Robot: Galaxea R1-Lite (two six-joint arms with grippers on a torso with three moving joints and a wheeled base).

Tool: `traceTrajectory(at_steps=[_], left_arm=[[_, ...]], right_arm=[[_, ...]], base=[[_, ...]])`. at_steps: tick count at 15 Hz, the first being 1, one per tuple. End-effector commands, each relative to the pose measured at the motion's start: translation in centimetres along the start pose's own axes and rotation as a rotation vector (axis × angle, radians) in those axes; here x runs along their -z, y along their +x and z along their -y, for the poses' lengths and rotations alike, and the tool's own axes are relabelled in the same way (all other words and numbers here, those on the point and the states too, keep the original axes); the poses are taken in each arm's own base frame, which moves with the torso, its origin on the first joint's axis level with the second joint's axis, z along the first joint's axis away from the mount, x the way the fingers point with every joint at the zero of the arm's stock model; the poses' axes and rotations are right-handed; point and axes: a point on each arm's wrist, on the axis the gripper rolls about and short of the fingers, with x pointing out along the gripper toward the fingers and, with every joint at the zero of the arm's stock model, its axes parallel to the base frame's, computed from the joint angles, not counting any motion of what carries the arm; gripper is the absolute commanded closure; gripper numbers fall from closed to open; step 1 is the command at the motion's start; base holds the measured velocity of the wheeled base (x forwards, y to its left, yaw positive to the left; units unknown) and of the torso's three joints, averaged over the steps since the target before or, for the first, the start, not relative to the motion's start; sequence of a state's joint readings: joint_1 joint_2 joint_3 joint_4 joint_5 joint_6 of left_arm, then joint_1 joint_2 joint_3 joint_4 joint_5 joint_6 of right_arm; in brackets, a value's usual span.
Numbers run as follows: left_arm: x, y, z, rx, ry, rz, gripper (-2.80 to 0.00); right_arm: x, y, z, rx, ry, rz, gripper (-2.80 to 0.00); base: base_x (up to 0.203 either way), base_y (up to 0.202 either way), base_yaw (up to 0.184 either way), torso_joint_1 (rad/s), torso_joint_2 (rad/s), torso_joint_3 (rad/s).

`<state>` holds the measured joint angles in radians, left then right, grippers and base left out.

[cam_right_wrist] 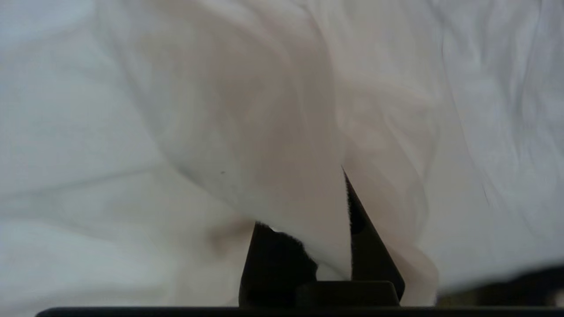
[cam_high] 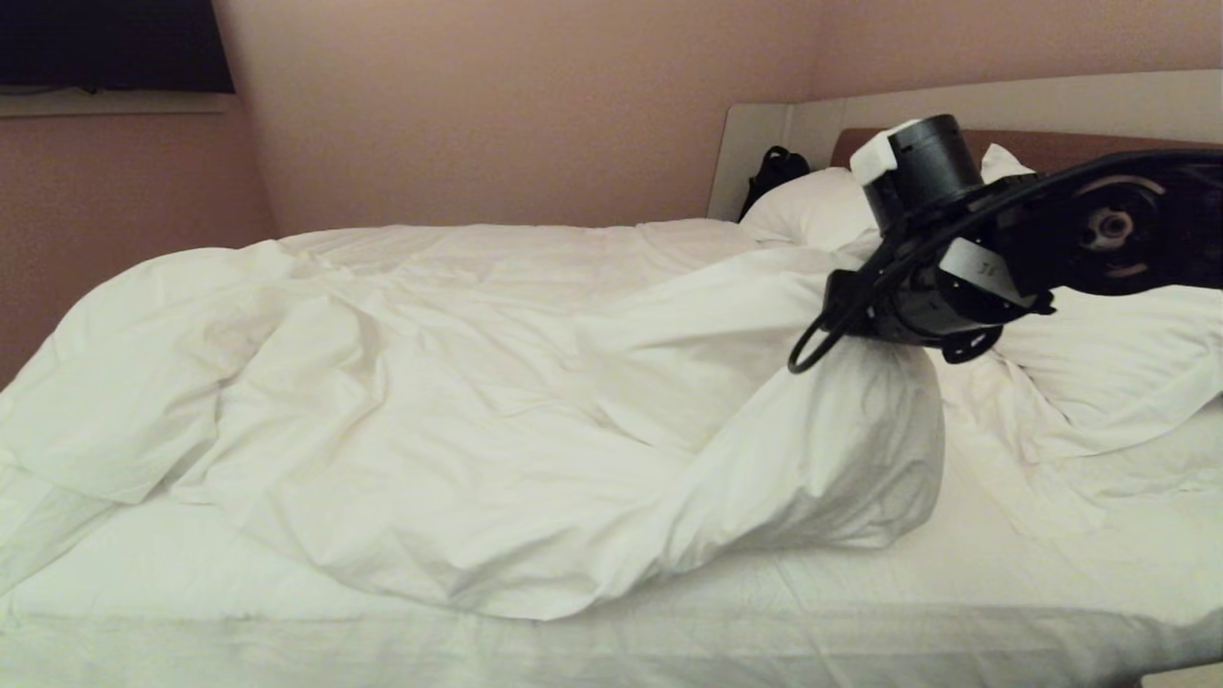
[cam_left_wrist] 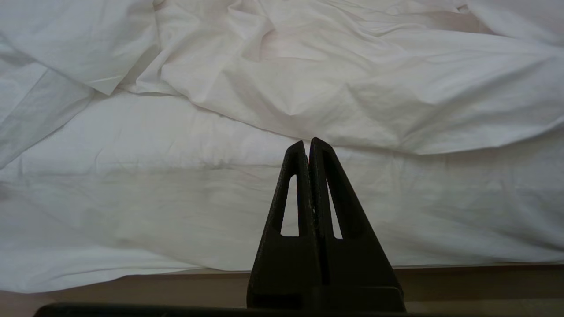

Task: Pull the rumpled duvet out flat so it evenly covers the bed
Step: Flatten the corners of the folded blanket

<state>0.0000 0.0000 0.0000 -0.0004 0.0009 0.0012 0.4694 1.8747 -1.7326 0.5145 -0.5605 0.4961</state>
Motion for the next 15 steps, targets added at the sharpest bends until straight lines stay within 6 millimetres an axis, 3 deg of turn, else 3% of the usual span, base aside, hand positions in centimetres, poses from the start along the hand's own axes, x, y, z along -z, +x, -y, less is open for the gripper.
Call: traceTrajectory(at_steps=[1, 5, 8, 15], left_arm=[[0.0, 0.0, 0.0, -0.001, -0.001, 0.0, 0.0], [0.0, 0.0, 0.0, -0.001, -0.001, 0.0, 0.0], [0.0, 0.0, 0.0, -0.001, 0.0, 0.001, 0.0], [0.0, 0.0, 0.0, -0.001, -0.001, 0.001, 0.0]], right_arm=[[2.1, -2.8, 2.9, 0.033, -0.009, -0.19, 0.0], [7.7, -4.9, 6.7, 0.076, -0.097, -0.331, 0.0], [11.8, -4.9, 9.0, 0.094, -0.12, -0.37, 0.0], [16.5, -2.1, 9.3, 0.071, -0.068, -0.44, 0.0]], base=[[0.0, 0.0, 0.0, 0.0, 0.0, 0.0], [0.0, 0.0, 0.0, 0.0, 0.0, 0.0], [0.0, 0.0, 0.0, 0.0, 0.0, 0.0], [0.0, 0.0, 0.0, 0.0, 0.0, 0.0]])
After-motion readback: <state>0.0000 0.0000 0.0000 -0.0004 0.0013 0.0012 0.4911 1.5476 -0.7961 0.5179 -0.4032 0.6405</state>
